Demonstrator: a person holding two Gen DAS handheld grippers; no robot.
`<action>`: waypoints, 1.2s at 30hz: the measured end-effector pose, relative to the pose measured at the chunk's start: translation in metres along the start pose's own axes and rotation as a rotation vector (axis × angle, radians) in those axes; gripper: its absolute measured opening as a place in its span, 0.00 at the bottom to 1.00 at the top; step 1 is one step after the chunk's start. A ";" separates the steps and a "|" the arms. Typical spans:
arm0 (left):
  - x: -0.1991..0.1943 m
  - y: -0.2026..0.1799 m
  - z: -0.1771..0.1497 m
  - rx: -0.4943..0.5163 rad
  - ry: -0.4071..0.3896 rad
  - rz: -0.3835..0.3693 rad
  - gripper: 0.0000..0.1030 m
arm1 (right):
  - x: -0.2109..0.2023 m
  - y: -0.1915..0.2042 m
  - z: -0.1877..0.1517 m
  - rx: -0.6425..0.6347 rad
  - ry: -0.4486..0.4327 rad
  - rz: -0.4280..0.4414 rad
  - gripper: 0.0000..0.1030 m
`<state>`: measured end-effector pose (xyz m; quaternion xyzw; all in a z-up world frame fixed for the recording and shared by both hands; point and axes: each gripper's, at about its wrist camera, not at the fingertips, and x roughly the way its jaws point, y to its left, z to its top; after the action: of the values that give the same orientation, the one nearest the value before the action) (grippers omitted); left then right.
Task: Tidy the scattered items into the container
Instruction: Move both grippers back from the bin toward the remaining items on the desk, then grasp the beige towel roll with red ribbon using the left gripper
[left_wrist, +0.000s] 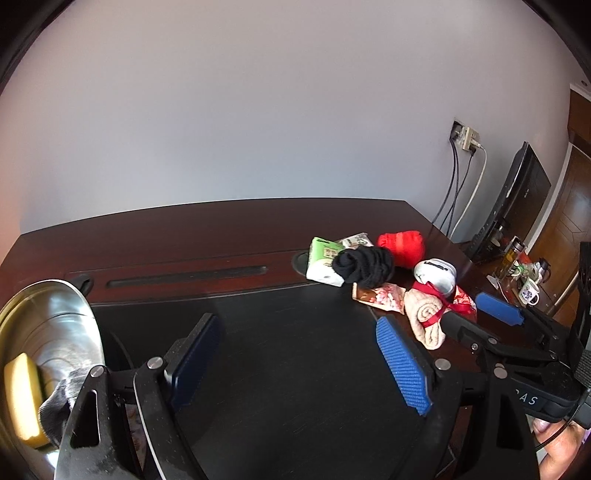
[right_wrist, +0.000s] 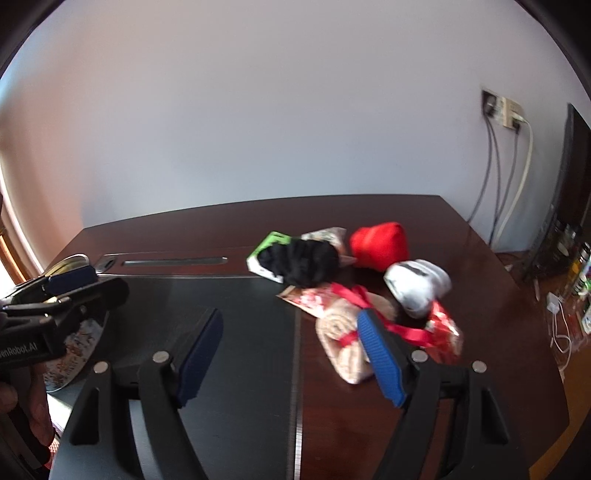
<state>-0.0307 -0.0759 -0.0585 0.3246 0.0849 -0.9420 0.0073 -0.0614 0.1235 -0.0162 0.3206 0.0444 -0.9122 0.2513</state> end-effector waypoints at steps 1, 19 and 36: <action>0.003 -0.003 0.001 0.003 0.003 -0.003 0.85 | 0.000 -0.004 -0.001 0.004 0.002 -0.007 0.75; 0.040 -0.045 0.003 0.047 0.055 -0.045 0.85 | -0.006 -0.060 -0.010 0.071 0.011 -0.087 0.78; 0.106 -0.101 -0.009 0.094 0.176 -0.136 0.85 | 0.005 -0.115 -0.023 0.158 0.056 -0.156 0.83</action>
<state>-0.1159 0.0291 -0.1149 0.3993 0.0629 -0.9112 -0.0793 -0.1079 0.2263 -0.0467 0.3603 0.0042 -0.9203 0.1523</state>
